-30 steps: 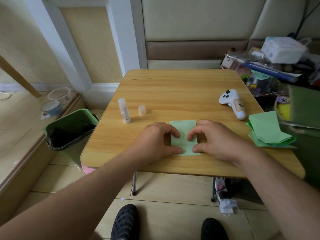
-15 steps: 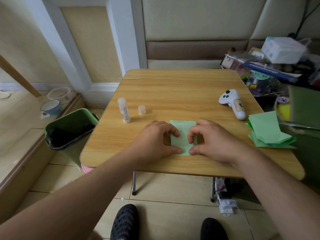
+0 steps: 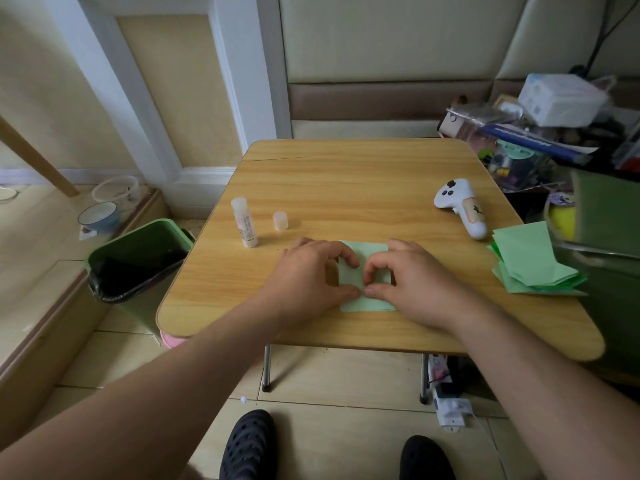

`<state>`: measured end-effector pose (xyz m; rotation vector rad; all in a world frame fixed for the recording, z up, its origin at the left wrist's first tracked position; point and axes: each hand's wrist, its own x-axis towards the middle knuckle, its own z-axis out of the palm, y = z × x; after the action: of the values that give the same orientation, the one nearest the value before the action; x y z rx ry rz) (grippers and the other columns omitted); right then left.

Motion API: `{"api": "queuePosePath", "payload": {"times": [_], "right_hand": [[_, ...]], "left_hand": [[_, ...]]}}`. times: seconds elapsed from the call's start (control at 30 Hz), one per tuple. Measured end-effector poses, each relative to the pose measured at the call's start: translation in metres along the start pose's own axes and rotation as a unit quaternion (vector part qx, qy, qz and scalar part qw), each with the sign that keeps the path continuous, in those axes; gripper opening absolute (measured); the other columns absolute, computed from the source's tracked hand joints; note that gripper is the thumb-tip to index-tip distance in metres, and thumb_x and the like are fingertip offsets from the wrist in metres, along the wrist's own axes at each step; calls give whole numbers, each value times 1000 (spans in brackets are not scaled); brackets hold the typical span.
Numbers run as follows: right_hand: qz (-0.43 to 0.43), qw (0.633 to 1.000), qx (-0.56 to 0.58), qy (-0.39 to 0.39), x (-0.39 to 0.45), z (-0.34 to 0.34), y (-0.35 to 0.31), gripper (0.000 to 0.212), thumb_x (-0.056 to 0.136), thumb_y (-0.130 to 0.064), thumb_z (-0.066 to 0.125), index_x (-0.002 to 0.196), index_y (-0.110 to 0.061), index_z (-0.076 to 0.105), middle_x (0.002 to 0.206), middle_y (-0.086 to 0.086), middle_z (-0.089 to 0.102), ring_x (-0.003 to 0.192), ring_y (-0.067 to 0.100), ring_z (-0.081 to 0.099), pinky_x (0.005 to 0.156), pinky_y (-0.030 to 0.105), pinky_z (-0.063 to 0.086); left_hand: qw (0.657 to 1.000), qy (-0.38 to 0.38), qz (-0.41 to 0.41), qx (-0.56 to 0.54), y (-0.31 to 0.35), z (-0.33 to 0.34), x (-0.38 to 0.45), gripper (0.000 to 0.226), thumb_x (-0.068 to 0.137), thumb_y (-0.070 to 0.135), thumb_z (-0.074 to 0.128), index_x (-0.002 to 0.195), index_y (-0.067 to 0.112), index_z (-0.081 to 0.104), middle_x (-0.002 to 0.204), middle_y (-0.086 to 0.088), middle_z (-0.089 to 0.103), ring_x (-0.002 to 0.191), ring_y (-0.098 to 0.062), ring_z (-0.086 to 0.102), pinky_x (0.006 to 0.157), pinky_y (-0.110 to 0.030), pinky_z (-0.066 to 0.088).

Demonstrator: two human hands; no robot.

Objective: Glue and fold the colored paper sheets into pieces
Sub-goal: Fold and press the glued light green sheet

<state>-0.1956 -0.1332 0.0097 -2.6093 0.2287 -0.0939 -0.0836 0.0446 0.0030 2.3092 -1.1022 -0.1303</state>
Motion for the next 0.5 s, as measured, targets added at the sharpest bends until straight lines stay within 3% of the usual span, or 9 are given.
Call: {"api": "queuePosePath", "payload": {"times": [0.1,0.23,0.5], "right_hand": [[-1,1000,4,7,0,-4,4,18,84,-36,84,83,-37,66,89,-12,46,103,12,44,90,34,40],[6,1000,15,8,0,-9,10,19,81,-32,87,87,-35,70,93,-22,46,107,5,40,94,30,36],[3,1000,8,-20,-2,-13,9,27,74,-37,92,91,-35,71,98,-20,50,107,3,41,88,25,31]], "left_hand": [[1000,-15,-7,-12,-3,-5,1,40,69,48,90,97,49,61,89,28,59,106,-11,51,100,-42,45],[1000,-17,-9,-18,-3,-7,-1,37,70,44,90,98,45,66,87,28,58,104,-8,53,99,-39,46],[999,-32,-16,-22,-1,-10,-3,37,72,44,90,100,45,65,88,28,55,102,-5,50,95,-33,43]]}}
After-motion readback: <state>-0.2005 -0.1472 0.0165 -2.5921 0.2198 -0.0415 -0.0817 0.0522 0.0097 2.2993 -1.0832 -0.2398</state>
